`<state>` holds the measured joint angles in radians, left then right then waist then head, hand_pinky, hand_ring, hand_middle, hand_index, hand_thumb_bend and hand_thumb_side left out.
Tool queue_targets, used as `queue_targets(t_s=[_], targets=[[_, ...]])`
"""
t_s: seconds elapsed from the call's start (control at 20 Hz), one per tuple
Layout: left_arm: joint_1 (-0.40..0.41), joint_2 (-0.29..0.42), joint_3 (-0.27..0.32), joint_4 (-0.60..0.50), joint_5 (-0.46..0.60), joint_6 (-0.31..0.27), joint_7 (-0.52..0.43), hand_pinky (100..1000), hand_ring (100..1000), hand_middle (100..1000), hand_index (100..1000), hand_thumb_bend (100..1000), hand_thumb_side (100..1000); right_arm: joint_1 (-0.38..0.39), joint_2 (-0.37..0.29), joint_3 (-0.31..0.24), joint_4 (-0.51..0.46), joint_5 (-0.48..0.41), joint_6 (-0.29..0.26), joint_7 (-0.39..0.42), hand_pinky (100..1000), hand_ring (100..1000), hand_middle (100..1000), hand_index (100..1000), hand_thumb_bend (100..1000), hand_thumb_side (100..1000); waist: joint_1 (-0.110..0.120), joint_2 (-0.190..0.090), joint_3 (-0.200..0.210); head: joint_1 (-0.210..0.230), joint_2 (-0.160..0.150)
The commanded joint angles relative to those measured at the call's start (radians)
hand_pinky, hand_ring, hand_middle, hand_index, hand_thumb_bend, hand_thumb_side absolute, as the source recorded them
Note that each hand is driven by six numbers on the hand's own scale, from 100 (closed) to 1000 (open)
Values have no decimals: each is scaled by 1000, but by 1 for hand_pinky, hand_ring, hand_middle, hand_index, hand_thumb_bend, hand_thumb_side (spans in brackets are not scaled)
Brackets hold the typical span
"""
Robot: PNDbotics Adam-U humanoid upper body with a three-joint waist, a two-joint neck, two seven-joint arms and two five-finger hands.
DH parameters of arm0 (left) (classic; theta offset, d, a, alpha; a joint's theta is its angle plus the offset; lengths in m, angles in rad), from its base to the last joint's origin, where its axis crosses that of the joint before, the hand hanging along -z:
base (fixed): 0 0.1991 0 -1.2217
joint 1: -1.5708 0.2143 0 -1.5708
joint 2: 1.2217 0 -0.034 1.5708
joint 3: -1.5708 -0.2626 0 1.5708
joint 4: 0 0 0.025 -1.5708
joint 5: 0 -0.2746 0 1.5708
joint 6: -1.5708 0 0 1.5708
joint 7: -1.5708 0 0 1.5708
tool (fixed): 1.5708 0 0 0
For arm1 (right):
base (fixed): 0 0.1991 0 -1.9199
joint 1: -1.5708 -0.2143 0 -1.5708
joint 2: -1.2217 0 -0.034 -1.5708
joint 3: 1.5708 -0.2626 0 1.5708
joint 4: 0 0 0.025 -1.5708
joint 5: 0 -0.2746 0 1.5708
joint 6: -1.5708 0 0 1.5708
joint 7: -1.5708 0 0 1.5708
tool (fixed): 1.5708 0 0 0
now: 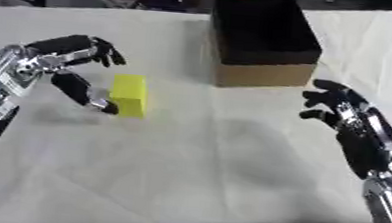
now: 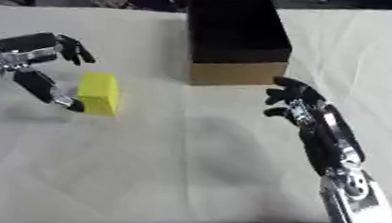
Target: Pick up objects on the table and place them in the box.
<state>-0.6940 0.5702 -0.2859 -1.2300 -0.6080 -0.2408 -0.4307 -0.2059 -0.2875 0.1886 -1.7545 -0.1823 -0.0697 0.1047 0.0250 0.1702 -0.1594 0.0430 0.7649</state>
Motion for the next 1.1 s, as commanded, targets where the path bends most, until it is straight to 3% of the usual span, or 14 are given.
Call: queue_targets(t_s=[0.05,0.65,1.1], targets=[[-28,2,2,11,-29,-9,40,767,726,732,828,739,409,-9,-7,-1,-9,2,-2,3,667,856,563,831,100,703,0,-16,-2,4,5],[-54,-46,2,79,-100,-24,87,754,702,696,811,727,395,-10,-4,1,-7,2,-2,5,667,856,563,831,100,705,1,-16,-11,6,5],[-59,-60,4,117,-137,-27,80,730,629,594,755,711,378,-9,-2,2,-4,2,-1,6,667,856,563,831,100,709,3,-15,-14,6,5]])
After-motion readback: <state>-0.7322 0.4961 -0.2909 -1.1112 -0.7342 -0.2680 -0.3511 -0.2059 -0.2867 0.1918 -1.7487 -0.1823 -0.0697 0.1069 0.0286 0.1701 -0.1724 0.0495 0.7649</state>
